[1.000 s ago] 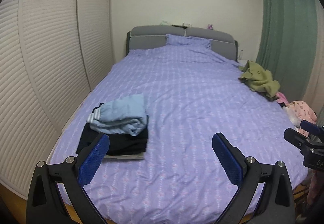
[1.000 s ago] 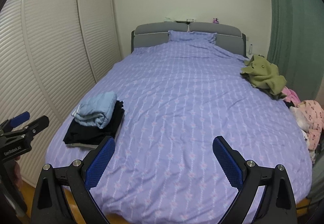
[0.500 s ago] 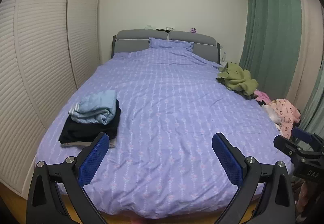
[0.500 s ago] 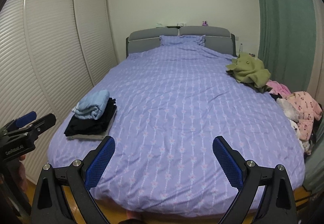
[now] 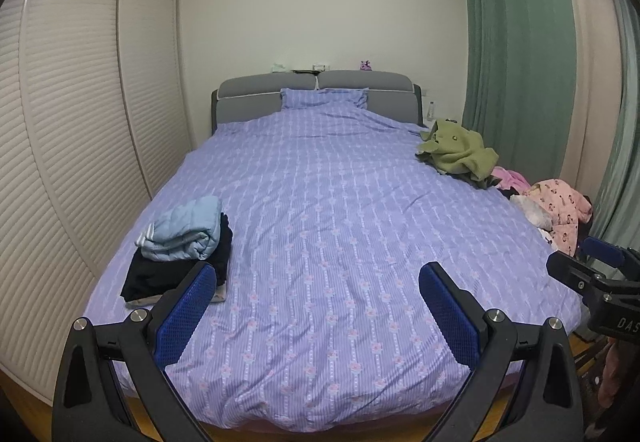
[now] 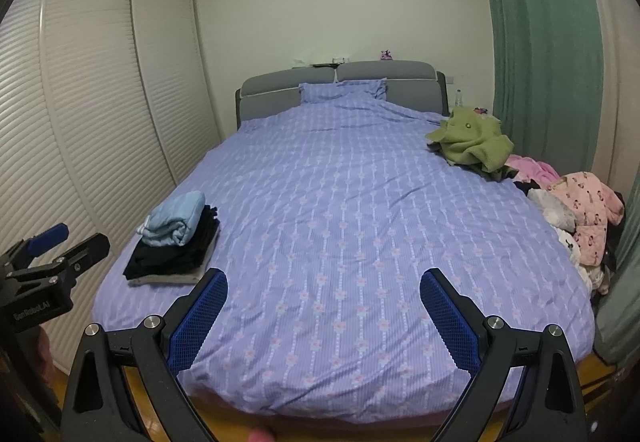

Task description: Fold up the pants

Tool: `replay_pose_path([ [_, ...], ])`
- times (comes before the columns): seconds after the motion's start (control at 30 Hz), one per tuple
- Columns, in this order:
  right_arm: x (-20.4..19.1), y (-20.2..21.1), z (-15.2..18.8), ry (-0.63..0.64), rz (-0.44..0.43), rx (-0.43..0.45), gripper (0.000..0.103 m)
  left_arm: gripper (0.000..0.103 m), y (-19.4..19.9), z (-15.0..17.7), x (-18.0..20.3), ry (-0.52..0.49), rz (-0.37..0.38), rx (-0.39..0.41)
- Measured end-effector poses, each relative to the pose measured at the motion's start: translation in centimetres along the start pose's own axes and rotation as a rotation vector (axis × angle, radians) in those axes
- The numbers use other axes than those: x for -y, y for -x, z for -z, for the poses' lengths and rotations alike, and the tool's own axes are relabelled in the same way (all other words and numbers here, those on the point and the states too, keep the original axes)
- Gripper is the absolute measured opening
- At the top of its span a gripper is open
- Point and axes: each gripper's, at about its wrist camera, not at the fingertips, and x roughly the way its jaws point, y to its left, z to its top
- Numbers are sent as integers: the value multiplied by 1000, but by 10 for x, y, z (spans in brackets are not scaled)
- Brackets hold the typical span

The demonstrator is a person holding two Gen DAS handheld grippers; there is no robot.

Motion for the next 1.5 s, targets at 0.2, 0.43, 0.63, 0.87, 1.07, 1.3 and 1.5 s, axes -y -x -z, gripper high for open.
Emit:
replay_pose_path([
  [0.2, 1, 3, 1, 3, 3, 5, 98, 103, 3, 0, 5, -1, -2, 2],
  [0.43, 2, 5, 0, 10, 9, 12, 98, 103, 4, -2, 5, 9, 3, 9],
  [0.63, 0, 6, 1, 13, 13, 16, 98, 103, 4, -3, 3, 14, 7, 18],
  [0.87, 1, 7, 1, 21, 19, 22, 98, 103, 3, -5, 9, -34, -9, 25],
  [1.07, 3, 7, 0, 21, 25, 25, 98, 103, 4, -6, 11, -50, -7, 45],
  [1.3, 6, 7, -1, 21, 30, 25, 98, 103, 1, -5, 13, -49, -3, 34],
  [1.5, 7, 7, -2, 23, 32, 25, 98, 103, 2, -5, 10, -37, 4, 36],
])
